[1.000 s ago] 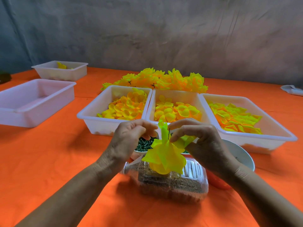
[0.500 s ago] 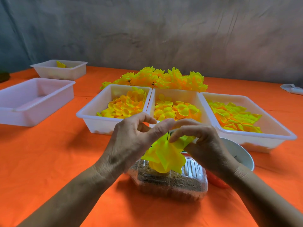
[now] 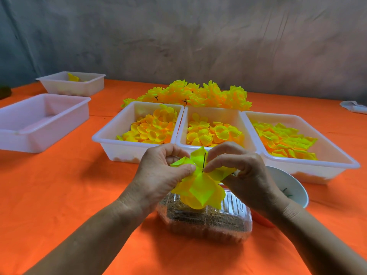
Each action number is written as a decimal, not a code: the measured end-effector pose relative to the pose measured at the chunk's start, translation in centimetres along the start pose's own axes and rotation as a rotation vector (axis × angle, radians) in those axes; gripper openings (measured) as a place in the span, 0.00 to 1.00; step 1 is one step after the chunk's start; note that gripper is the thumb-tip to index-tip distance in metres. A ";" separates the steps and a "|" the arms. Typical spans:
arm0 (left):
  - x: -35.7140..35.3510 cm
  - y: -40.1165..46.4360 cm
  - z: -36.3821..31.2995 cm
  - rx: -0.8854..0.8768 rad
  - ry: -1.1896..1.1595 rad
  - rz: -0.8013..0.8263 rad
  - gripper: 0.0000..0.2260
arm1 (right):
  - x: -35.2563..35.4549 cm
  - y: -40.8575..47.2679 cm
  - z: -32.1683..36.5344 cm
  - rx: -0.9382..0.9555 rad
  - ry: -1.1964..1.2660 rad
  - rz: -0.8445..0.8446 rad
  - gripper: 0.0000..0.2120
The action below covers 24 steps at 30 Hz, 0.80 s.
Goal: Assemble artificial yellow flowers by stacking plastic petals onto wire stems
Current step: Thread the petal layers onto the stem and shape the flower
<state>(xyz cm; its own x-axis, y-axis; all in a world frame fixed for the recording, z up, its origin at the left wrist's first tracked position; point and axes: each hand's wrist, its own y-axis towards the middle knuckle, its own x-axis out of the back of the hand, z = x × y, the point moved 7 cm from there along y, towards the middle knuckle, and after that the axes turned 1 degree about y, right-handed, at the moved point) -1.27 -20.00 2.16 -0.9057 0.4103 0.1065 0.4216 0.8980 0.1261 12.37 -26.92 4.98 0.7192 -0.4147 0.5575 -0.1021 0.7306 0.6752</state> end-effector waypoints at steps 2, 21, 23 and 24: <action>0.0 0.0 0.0 0.002 -0.009 0.004 0.09 | 0.0 0.0 0.2 0.056 -0.045 0.006 0.06; -0.6 1.1 0.7 -0.017 0.166 0.044 0.12 | -0.4 -0.5 1.0 0.205 -0.281 0.036 0.04; -0.8 1.1 0.8 -0.013 0.165 0.049 0.12 | -0.5 -0.6 1.4 0.247 -0.324 0.040 0.04; -0.8 1.1 0.9 -0.015 0.170 0.048 0.13 | -0.5 -0.6 1.5 0.263 -0.340 0.044 0.04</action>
<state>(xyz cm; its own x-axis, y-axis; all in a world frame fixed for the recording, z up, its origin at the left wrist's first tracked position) -0.08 -19.17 1.37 -0.8649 0.4184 0.2774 0.4655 0.8752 0.1313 10.98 -27.95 5.03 0.4473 -0.5738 0.6860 -0.3306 0.6067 0.7230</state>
